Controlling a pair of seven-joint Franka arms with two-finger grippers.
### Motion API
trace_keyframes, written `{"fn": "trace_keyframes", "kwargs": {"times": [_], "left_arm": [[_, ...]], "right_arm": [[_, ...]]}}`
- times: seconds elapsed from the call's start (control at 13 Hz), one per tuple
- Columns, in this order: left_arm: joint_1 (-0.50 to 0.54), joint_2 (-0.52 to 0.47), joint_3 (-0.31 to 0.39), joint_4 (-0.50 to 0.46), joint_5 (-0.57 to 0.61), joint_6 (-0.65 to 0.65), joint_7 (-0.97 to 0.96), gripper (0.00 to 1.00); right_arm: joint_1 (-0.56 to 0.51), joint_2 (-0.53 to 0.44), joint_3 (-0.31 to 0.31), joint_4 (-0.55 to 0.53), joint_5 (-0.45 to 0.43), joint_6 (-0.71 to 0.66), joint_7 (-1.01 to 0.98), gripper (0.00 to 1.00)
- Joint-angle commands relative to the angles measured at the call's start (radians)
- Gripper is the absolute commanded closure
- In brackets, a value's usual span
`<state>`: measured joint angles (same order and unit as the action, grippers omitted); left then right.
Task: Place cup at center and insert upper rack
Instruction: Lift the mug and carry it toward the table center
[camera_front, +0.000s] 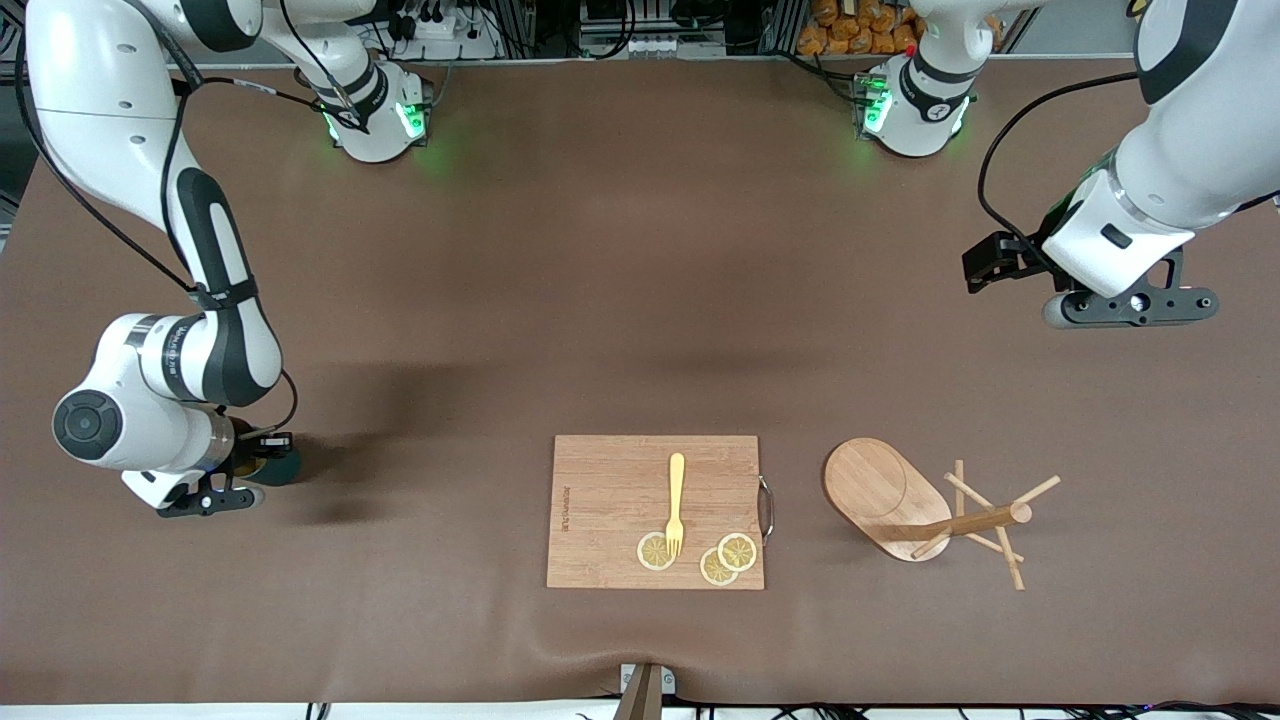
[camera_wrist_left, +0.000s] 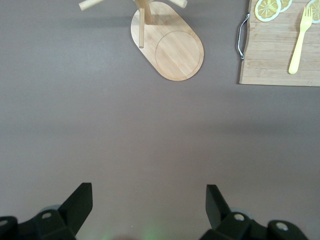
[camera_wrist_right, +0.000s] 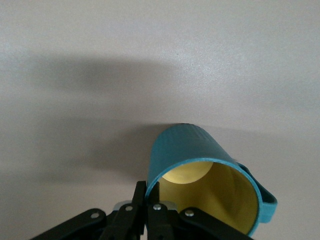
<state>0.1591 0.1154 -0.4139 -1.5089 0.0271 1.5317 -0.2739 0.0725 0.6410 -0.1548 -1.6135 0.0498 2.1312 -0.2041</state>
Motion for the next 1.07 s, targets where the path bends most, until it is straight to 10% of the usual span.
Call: {"fn": "trace_keyframes", "kwargs": {"times": [0.0, 1.0], "left_arm": [[0.0, 0.004, -0.002, 0.009, 0.004, -0.007, 0.018, 0.0], [0.005, 0.024, -0.002, 0.009, -0.004, -0.008, 0.024, 0.0]], "right_arm": [[0.009, 0.002, -0.009, 0.006, 0.019, -0.005, -0.015, 1.0], [0.202, -0.132, 0.133, 0.029, 0.033, -0.135, 0.325, 1.0]]}}
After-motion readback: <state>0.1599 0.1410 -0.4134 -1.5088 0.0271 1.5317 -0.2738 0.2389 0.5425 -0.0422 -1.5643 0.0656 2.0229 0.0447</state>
